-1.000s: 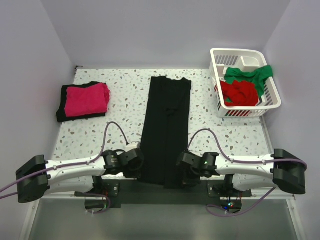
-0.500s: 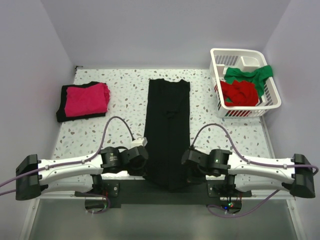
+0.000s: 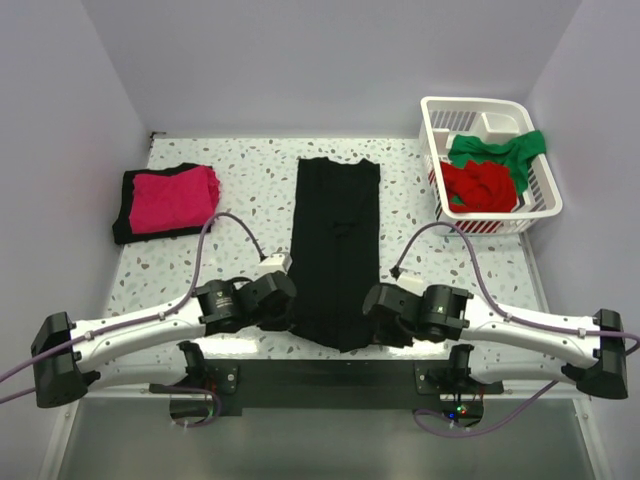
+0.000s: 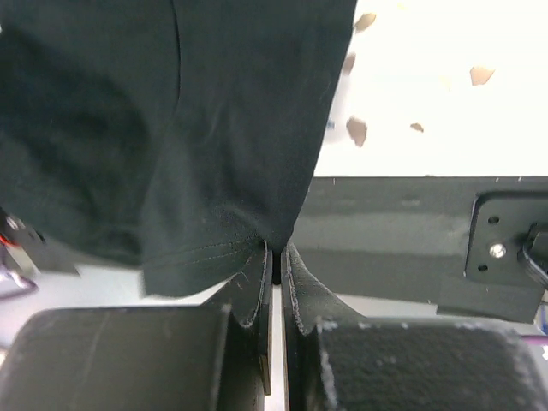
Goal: Fold and stack the t-shirts
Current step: Fold the tshirt
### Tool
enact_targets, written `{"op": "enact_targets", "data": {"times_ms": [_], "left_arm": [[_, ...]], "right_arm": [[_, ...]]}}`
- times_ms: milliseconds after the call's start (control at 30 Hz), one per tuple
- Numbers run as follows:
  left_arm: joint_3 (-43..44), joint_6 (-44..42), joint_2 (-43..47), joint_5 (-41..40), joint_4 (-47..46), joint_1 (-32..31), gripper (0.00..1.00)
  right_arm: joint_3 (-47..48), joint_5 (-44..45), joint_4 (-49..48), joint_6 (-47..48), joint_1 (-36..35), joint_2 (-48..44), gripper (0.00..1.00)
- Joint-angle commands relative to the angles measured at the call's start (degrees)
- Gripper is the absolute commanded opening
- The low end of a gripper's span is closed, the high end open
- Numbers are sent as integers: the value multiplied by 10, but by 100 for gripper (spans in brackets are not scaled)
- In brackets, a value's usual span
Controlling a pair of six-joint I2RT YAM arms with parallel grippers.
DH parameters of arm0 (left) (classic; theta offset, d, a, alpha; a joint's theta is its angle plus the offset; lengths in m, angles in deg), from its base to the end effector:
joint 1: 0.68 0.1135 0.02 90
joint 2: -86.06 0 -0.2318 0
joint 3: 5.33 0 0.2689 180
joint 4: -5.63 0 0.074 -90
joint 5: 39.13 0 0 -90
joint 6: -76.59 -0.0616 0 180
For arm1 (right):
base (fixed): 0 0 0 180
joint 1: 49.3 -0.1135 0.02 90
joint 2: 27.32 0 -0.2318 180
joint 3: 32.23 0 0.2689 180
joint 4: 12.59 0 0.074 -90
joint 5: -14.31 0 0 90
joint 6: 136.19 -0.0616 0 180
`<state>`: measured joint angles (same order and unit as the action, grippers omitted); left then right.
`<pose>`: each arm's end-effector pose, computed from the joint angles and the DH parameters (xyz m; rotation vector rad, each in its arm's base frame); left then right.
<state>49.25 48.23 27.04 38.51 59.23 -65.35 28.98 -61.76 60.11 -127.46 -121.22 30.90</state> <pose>0.1145 -0.2111 0.1776 -0.0121 2.6503 -0.5473 0.0802 0.1977 0.1991 0.2889 2.7825 0.4076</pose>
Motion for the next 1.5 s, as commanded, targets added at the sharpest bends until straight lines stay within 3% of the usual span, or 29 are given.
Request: {"op": "enact_targets", "data": {"times_ms": [0, 667, 1200, 1467], "left_arm": [[24, -52, -6, 0, -33, 30, 0], [110, -224, -144, 63, -123, 219, 0], [265, -305, -328, 143, -165, 344, 0], [332, -328, -411, 148, -152, 366, 0]], "right_arm": [[25, 40, -13, 12, 40, -3, 0], [130, -26, -99, 269, 284, 182, 0], [268, -51, -128, 392, 397, 354, 0], [320, -64, -131, 428, 431, 432, 0]]}}
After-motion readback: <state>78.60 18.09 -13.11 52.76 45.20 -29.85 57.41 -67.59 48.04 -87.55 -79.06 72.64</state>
